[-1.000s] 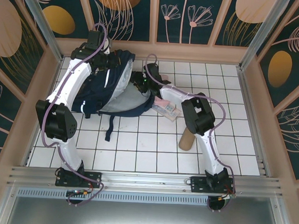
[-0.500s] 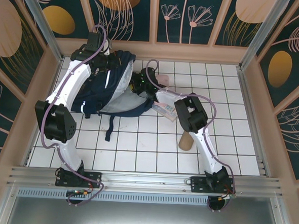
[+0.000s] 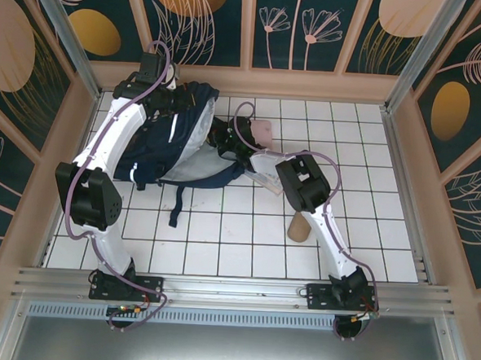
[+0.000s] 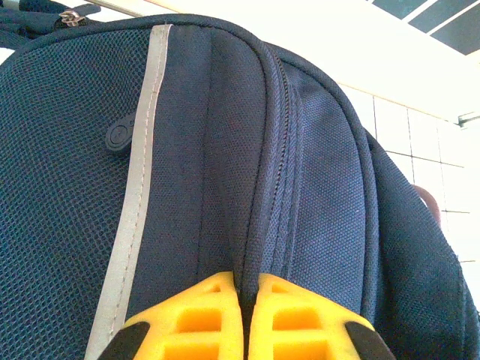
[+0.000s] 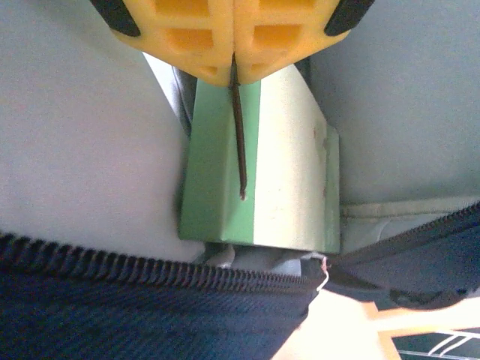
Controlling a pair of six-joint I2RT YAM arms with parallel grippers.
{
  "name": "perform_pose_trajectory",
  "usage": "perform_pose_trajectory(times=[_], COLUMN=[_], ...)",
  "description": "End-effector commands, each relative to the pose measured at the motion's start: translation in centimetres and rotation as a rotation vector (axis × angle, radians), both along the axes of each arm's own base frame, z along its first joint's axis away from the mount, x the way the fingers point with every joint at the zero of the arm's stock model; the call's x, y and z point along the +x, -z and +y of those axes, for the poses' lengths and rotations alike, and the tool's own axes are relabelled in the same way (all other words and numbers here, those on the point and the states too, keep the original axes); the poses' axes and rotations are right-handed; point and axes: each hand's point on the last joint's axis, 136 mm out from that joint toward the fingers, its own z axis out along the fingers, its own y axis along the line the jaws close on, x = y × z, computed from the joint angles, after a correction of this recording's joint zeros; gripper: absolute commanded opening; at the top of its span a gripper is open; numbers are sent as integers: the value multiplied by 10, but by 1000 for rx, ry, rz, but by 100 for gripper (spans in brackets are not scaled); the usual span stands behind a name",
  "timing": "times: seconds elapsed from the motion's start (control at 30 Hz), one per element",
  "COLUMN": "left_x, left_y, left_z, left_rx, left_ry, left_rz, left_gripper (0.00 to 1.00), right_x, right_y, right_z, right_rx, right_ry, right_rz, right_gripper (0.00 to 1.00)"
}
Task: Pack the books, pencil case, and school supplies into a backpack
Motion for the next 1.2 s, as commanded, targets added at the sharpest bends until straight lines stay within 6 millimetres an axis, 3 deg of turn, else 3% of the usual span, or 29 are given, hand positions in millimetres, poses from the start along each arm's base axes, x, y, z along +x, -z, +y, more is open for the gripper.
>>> perform_pose_trajectory(times=[0.0, 0.27, 0.5, 0.53, 0.6, 0.67, 0.9, 1.03, 1.17], left_x=[-1, -1, -3, -3, -3, -3, -5, -7, -9], left_y=[-63, -62, -64, -63, -64, -65, -64, -63, -63], left_z=[-12, -12, -12, -12, -12, -13, -17, -18, -17], left_rx=[-69, -66, -64, -64, -68, -72, -116, -130, -131], left_ry=[57, 61, 62, 61, 62, 61, 60, 60, 58], left_rz=[-182, -182, -188, -186, -186, -186, -178, -172, -171], left_gripper=[0, 0, 0, 0, 0, 0, 0, 0, 0], right_x=[-19, -54, -76, -75, -71, -66, -55, -44, -29], right_y=[-23, -22, -15, -12, -5, -2, 5, 19, 19], right_z=[9, 15, 0, -2, -6, -7, 0, -13, -17], right_rx=[2, -42, -101, -106, -110, -90, -33, -69, -71], right_ry=[-126, -249, -269, -263, -236, -208, -98, 13, 84], right_rz=[-64, -88, -68, -55, -22, 6, 106, 174, 171], right_gripper=[0, 0, 0, 4, 30, 45, 51, 51, 51])
